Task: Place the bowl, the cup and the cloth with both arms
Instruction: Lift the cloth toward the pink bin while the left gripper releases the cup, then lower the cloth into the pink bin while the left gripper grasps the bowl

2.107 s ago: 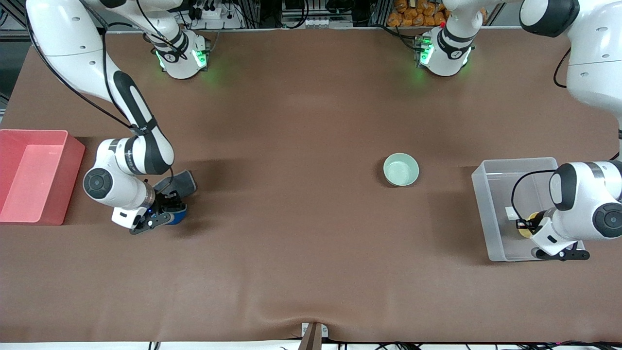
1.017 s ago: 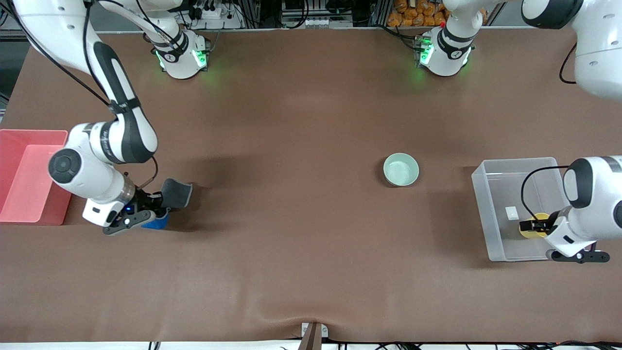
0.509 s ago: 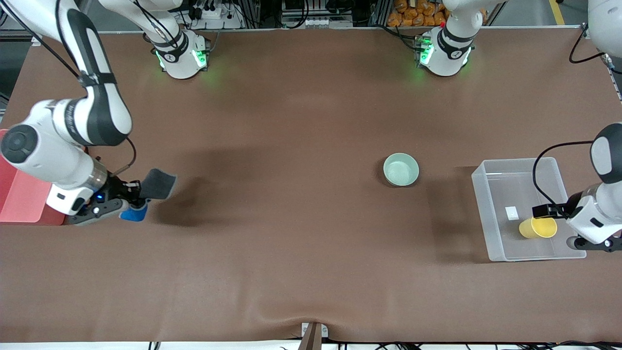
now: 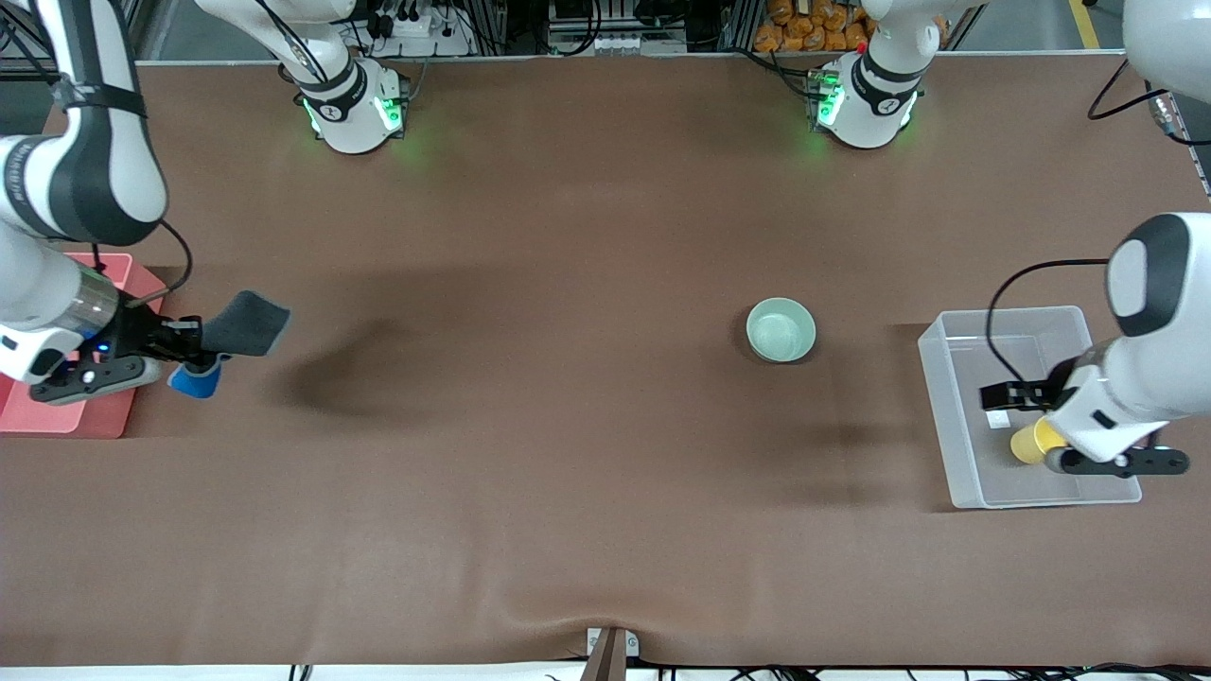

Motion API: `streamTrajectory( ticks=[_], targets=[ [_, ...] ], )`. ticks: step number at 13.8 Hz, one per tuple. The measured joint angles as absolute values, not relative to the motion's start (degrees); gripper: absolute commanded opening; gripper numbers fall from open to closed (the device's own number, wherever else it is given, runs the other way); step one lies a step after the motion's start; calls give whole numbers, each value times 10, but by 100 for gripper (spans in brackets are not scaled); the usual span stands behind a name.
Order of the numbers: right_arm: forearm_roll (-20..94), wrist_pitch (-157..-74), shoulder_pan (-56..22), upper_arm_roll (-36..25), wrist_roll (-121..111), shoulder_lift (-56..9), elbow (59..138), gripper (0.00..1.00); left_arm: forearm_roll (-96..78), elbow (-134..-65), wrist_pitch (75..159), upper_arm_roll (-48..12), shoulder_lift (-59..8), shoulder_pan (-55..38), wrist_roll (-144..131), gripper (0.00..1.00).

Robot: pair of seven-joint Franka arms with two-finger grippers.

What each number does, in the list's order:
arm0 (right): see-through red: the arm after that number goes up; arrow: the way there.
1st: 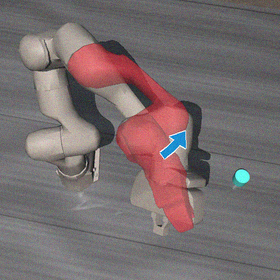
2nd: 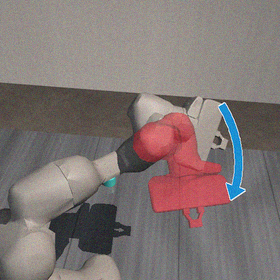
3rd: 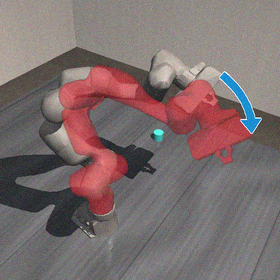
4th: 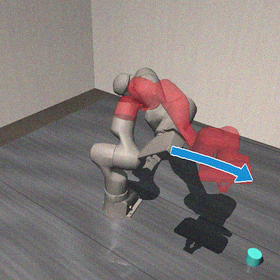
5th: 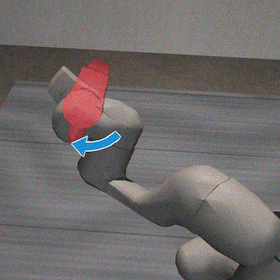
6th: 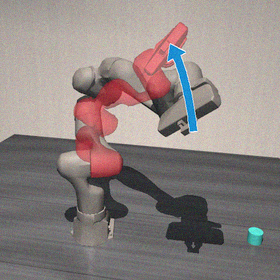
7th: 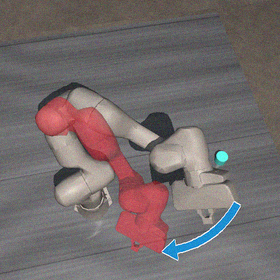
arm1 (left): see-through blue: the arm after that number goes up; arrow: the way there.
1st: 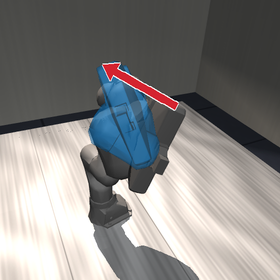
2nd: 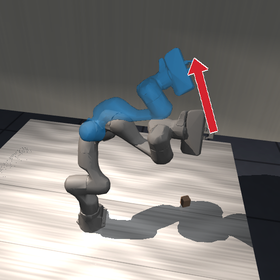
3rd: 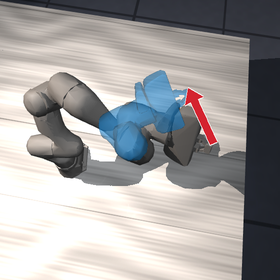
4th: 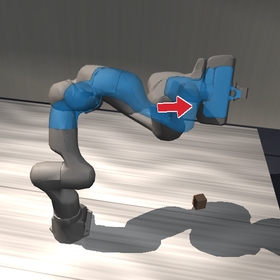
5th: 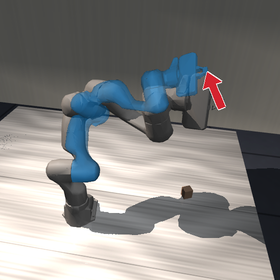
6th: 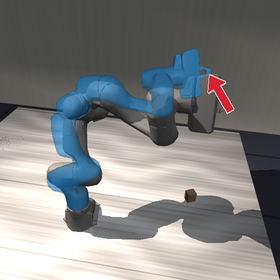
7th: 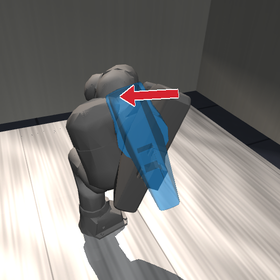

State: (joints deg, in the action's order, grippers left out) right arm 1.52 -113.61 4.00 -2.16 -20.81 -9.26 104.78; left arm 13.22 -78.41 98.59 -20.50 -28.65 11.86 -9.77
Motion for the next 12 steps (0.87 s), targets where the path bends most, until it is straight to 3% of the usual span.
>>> streamTrajectory(
  ticks=[7, 12],
  targets=[
    [-75, -1132, 78, -23, -208, -98, 1027, 0, 132, -815, 975, -212, -299, 8, -243, 100],
    [-80, -1117, 179, -25, -271, -109, 1026, 0, 132, -862, 975, -212, -321, -7, -257, 100]
  ],
)
